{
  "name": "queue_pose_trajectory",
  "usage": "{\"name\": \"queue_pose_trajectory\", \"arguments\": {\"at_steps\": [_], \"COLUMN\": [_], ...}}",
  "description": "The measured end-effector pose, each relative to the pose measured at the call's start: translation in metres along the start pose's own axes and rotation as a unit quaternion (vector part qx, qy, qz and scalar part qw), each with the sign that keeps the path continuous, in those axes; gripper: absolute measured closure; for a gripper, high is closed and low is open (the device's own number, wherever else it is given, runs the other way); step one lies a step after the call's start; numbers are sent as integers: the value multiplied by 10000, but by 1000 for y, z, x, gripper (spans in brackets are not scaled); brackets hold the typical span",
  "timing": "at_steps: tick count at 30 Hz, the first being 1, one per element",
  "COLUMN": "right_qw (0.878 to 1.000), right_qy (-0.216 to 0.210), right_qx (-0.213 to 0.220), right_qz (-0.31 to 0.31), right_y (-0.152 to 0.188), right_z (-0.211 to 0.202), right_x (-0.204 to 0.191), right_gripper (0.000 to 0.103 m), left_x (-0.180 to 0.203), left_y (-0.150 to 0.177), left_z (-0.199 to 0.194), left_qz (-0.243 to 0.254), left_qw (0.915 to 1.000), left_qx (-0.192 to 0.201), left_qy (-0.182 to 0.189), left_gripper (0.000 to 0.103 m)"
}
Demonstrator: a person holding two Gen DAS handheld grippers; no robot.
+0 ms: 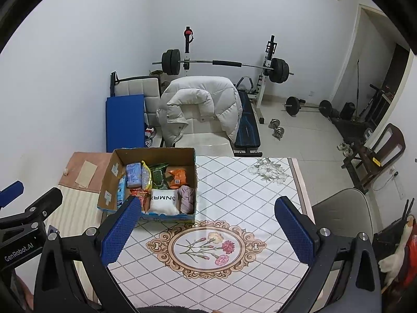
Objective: Organize soft objects
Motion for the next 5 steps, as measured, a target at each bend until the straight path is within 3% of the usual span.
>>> {"name": "queue_pose_trajectory", "arguments": {"at_steps": [5], "right_qw": [10000], "right_qy": [-11], "right_qx": [0], "right_qz": [4], "right_y": [0], "right_z": [0], "right_x": [1], "right_gripper": [0], "left_x": [3], "left_y": [0], "left_z": [0], "left_qz": [1], "left_qw": [10000], "left_qx": [55], "left_qy": [-5], "left_gripper": [0]}}
Point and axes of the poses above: each gripper's, at about its wrist camera, not at the fingertips, and z roughly the way its jaws point, x to its right, y to its underside, the point moved 6 cm from there along z, roughly the way its jaws point
